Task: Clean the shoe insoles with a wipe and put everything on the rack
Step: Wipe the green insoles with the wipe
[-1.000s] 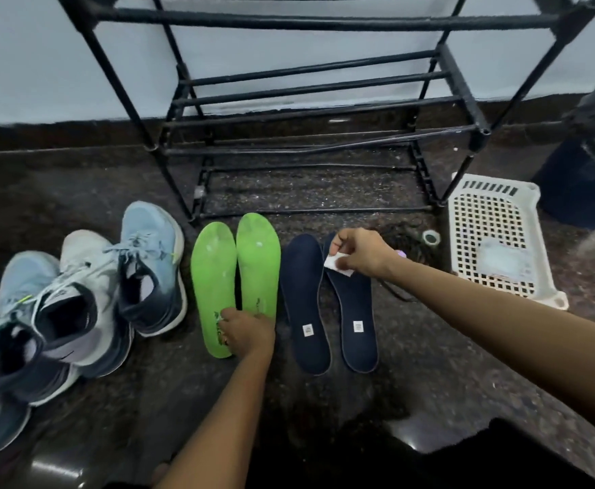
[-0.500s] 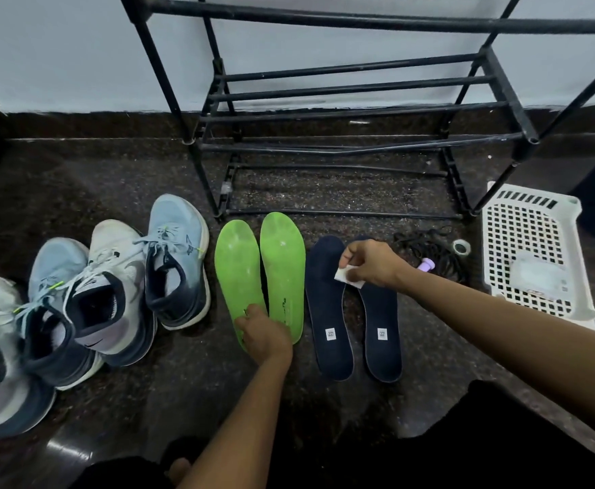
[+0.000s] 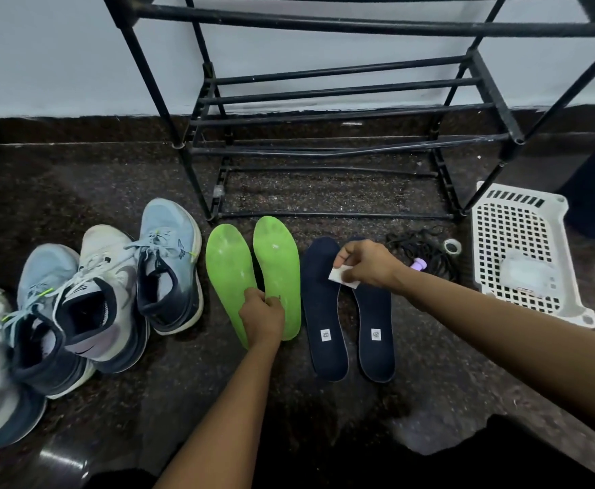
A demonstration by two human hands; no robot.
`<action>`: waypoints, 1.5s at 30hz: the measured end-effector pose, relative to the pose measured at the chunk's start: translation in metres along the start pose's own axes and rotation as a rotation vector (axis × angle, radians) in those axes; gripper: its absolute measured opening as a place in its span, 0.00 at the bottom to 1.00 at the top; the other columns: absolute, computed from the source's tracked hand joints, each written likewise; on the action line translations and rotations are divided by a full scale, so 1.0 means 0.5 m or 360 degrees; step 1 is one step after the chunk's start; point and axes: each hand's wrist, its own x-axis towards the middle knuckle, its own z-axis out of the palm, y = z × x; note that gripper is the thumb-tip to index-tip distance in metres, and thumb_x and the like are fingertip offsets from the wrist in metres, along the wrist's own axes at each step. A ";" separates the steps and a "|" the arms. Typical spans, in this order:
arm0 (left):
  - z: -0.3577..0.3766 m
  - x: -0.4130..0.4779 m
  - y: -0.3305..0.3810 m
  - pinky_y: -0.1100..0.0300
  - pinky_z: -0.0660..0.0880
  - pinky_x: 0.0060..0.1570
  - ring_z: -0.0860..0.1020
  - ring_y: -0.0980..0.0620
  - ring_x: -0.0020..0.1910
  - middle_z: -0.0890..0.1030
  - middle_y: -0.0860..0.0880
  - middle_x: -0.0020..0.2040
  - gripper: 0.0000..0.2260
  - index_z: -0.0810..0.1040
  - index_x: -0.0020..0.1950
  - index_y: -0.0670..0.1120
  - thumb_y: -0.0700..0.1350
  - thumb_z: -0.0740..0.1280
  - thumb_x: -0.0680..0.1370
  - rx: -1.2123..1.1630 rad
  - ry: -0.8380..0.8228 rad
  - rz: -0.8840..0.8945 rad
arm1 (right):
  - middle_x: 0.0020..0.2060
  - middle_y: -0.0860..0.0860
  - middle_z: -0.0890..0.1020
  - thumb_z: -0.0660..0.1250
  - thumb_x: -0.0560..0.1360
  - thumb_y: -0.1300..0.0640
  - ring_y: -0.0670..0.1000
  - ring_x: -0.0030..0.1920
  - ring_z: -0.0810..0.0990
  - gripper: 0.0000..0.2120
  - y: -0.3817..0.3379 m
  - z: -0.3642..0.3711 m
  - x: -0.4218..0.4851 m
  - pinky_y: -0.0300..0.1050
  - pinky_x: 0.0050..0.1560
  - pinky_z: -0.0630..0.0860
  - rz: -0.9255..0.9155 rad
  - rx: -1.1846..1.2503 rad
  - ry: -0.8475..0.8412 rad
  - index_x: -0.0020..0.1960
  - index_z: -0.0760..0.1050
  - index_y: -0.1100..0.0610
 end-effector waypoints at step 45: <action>-0.665 -0.486 0.380 0.53 0.76 0.44 0.79 0.43 0.42 0.80 0.39 0.46 0.21 0.79 0.55 0.38 0.53 0.56 0.79 -0.1932 -0.1071 0.0127 | 0.45 0.53 0.80 0.64 0.75 0.56 0.54 0.48 0.77 0.09 -0.557 -0.074 -0.742 0.45 0.43 0.72 -0.1031 -0.0833 0.1024 0.54 0.78 0.48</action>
